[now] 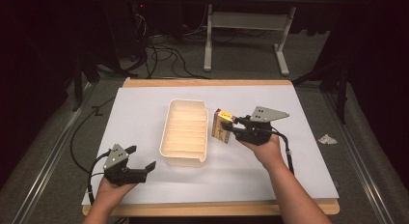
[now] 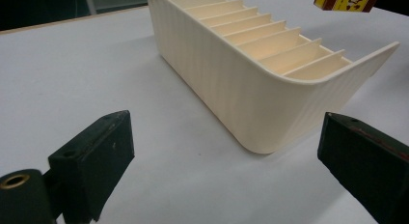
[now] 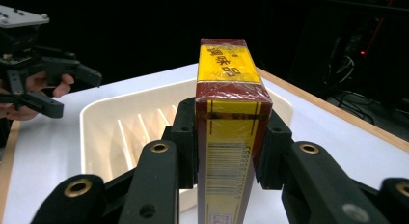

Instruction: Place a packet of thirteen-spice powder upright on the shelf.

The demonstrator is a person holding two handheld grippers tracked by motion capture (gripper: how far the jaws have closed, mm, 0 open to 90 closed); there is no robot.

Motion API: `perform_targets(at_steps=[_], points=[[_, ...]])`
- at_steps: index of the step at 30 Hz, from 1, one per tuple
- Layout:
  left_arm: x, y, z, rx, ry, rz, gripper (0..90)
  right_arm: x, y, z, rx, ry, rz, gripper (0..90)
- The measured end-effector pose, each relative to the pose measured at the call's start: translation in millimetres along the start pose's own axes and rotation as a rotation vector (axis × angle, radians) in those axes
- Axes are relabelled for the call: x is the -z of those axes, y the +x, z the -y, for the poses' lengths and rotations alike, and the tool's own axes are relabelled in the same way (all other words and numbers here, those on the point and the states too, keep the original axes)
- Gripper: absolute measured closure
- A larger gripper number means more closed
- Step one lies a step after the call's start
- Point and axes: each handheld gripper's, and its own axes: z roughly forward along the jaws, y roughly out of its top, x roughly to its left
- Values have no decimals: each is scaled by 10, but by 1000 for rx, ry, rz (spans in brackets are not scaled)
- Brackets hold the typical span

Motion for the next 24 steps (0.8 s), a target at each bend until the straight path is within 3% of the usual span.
perform_targets(at_steps=[18, 24], points=[[-11, -10, 27, -11, 17, 8, 65, -270, 263, -112, 15, -6, -130, 684], [-8, -13, 32, -11, 20, 11, 65, -342, 342, -148, 25, -7, -153, 685]])
